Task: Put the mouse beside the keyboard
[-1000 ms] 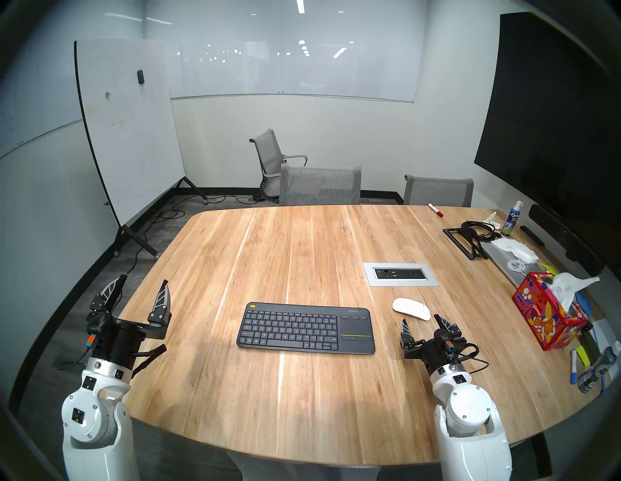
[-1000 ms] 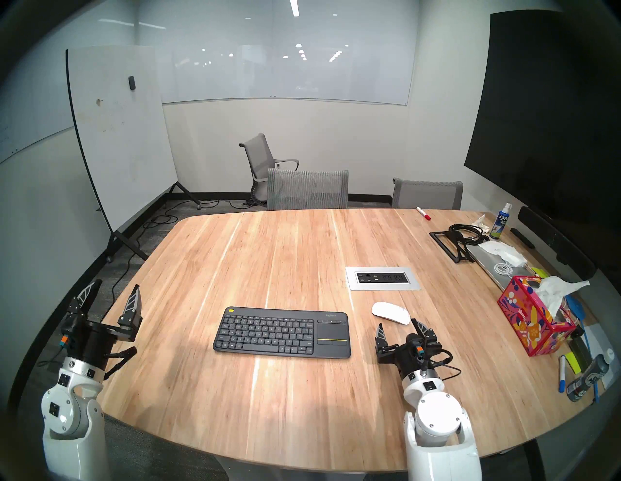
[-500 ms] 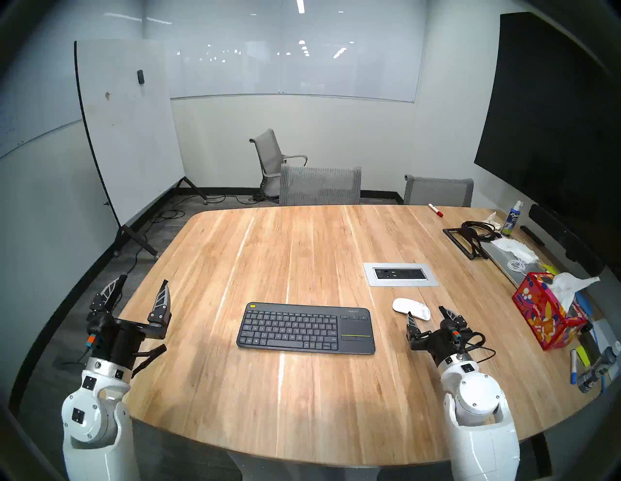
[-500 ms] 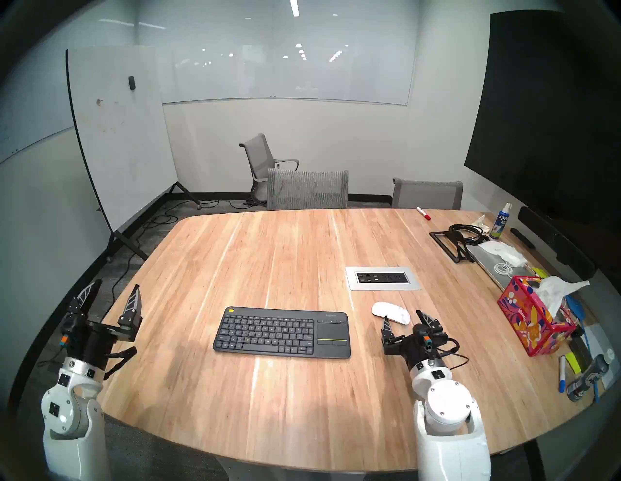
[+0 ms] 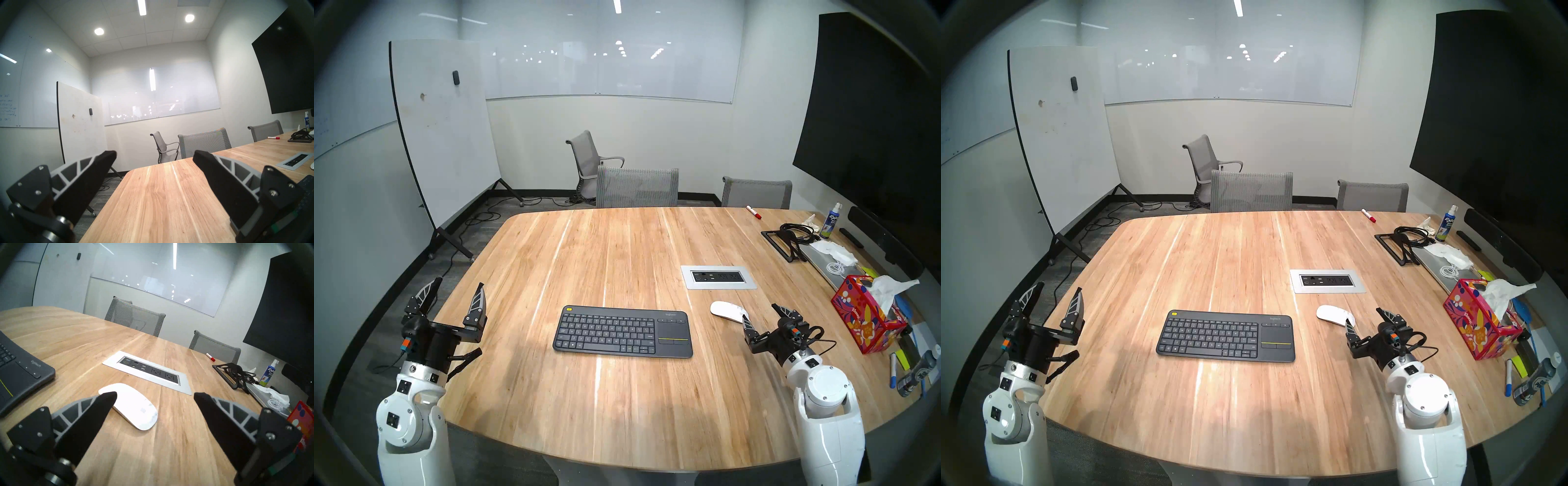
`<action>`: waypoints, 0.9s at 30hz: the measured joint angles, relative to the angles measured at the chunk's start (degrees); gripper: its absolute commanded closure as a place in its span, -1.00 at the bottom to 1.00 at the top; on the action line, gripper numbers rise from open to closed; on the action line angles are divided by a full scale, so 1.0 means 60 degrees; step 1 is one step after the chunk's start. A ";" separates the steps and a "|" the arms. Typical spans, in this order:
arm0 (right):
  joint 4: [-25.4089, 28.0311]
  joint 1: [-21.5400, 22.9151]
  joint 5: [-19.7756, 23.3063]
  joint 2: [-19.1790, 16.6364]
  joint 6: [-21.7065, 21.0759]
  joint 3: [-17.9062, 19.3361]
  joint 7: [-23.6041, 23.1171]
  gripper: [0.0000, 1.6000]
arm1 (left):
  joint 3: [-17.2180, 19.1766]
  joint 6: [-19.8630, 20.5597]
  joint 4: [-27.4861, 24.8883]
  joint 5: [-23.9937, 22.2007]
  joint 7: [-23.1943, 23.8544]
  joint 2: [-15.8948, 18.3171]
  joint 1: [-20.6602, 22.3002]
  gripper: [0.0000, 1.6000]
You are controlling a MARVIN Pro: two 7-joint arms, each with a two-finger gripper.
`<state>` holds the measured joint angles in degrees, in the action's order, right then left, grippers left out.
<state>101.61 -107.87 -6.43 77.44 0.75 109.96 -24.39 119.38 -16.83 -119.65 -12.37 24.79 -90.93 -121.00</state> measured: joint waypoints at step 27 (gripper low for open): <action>-0.1940 0.1678 0.0540 -0.2326 0.0235 -0.0554 -0.4478 -1.00 | 0.0078 0.0017 0.0005 0.0051 0.0139 -0.0131 0.0074 -1.00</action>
<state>89.96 -97.80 -3.19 63.49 2.15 106.63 -51.26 119.85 -16.72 -119.61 -12.07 25.63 -91.71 -120.55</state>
